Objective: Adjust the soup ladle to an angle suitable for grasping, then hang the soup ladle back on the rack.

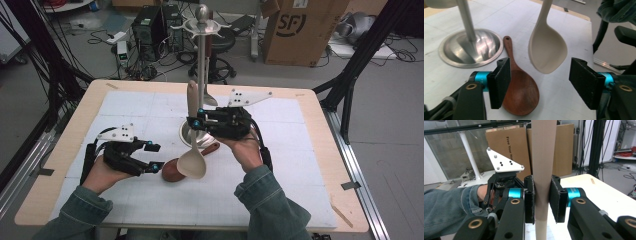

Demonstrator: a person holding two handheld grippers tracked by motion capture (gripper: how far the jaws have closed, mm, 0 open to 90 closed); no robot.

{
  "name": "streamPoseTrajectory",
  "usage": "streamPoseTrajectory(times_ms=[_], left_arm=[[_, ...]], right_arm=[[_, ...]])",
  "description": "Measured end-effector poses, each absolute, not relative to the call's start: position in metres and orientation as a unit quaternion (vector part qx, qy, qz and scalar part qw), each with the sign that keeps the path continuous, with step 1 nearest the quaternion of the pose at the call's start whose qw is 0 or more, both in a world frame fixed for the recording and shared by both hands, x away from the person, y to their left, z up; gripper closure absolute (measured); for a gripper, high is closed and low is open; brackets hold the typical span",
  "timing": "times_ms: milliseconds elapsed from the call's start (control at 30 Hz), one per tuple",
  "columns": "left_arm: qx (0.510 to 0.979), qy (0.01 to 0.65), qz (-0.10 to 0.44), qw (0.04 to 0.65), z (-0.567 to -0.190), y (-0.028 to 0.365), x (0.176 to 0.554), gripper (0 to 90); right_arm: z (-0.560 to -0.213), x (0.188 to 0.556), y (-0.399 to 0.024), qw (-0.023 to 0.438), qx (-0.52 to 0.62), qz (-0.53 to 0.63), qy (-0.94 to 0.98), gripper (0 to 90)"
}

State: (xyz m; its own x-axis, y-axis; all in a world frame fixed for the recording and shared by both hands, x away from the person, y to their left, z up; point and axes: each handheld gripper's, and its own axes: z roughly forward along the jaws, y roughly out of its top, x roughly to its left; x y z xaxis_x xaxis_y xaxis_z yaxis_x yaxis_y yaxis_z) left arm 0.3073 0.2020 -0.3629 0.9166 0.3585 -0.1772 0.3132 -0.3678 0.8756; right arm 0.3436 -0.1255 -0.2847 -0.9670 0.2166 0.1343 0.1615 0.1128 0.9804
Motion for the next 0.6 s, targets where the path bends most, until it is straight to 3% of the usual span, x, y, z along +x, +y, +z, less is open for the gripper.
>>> streamPoseTrajectory(times_ms=[133,600], left_arm=[[0.825,0.218,0.026,0.521,-0.364,0.208,0.31,26.9],[0.819,0.231,0.037,0.524,-0.363,0.214,0.312,22.4]], right_arm=[[-0.284,0.348,-0.126,0.023,0.129,0.655,0.744,76.0],[-0.267,0.368,-0.128,0.032,0.139,0.652,0.745,76.0]])
